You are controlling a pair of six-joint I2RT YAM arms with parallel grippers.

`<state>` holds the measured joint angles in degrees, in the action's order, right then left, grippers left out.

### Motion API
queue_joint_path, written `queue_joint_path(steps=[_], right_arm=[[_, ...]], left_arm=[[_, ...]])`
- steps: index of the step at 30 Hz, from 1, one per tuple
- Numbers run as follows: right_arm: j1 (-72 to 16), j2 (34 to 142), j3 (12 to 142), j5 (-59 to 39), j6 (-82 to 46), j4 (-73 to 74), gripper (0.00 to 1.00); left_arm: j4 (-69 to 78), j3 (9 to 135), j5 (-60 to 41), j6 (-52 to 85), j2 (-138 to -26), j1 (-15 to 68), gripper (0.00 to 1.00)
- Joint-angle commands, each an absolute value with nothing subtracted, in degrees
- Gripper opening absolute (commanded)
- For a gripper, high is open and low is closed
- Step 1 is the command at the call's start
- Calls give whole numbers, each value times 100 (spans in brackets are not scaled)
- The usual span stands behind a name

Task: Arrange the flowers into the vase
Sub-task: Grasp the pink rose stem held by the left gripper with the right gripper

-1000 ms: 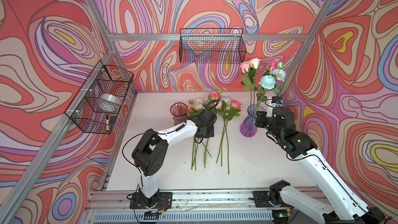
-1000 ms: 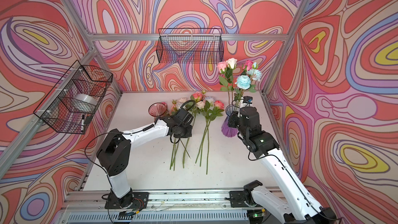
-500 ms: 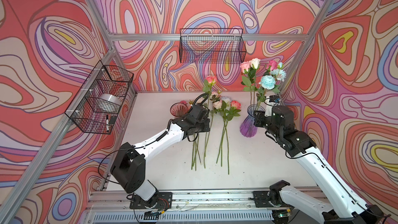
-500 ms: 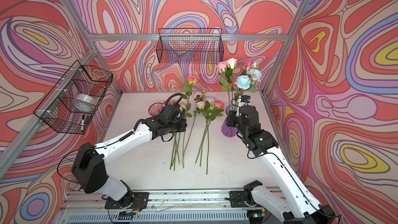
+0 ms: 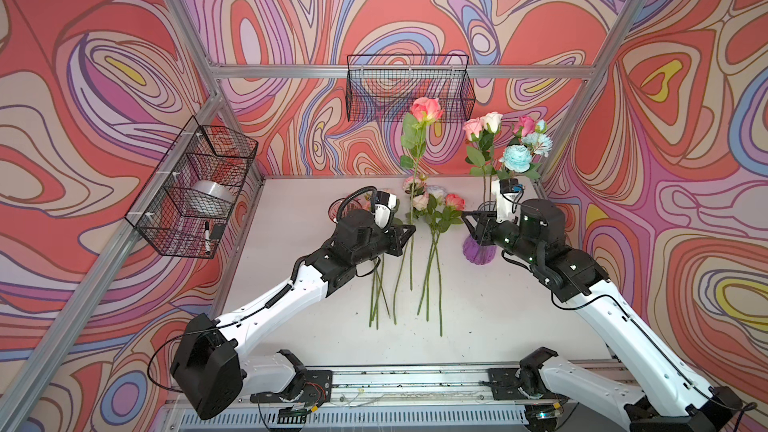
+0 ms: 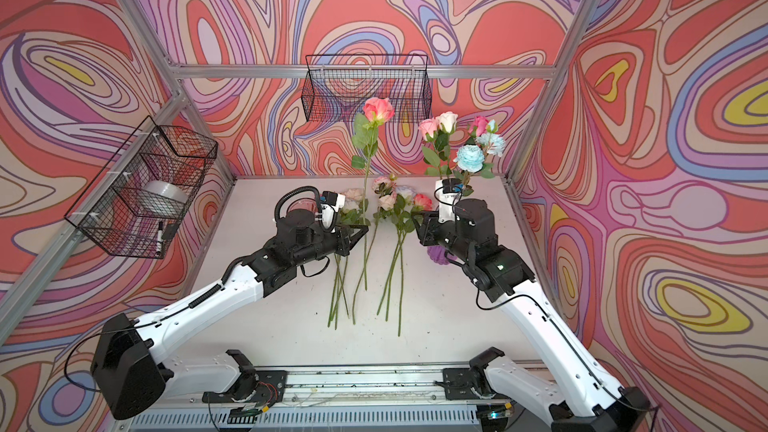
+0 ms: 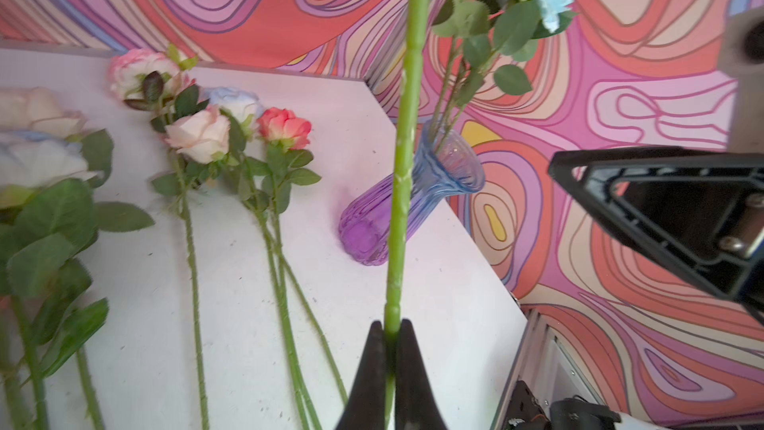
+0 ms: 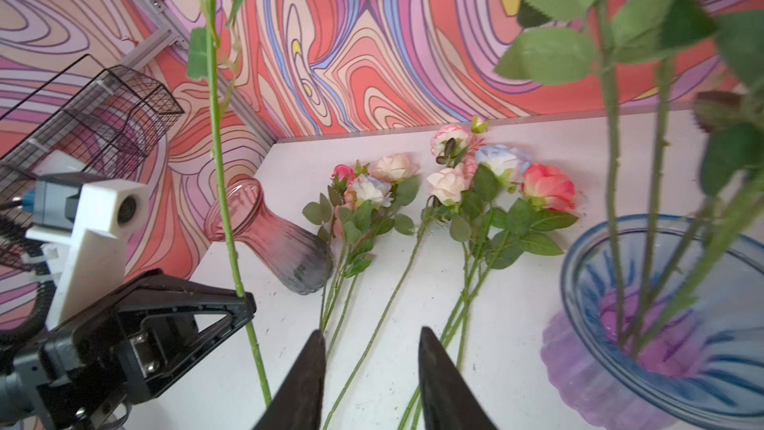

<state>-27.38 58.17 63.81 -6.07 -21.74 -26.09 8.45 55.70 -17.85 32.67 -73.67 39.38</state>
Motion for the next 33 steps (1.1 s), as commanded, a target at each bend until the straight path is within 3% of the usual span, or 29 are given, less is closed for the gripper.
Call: queue_joint_path(steps=[1, 6, 12, 20, 25, 33], right_arm=[[-3245, 5964, 6586, -732, -2186, -2294, 40], [-3866, 6339, 6743, -719, -2196, -1963, 43], [-3984, 6820, 6984, -461, -2278, -1710, 42], [-3988, 7107, 7178, 51, -2347, -1559, 31], [-3982, 7154, 7256, 87, -2329, -1512, 15], [-3984, 7197, 7317, 13, -2345, -1495, 6]], left_arm=[[1214, 5527, -2273, 3183, -7294, 3946, 0], [1233, 5550, -2419, 3249, -7312, 3988, 0], [1213, 5563, -2481, 3259, -7308, 4078, 0], [1230, 5546, -2520, 3299, -7312, 4148, 0], [1218, 5555, -2527, 3300, -7321, 4166, 0], [1198, 5546, -2498, 3280, -7295, 4162, 0]])
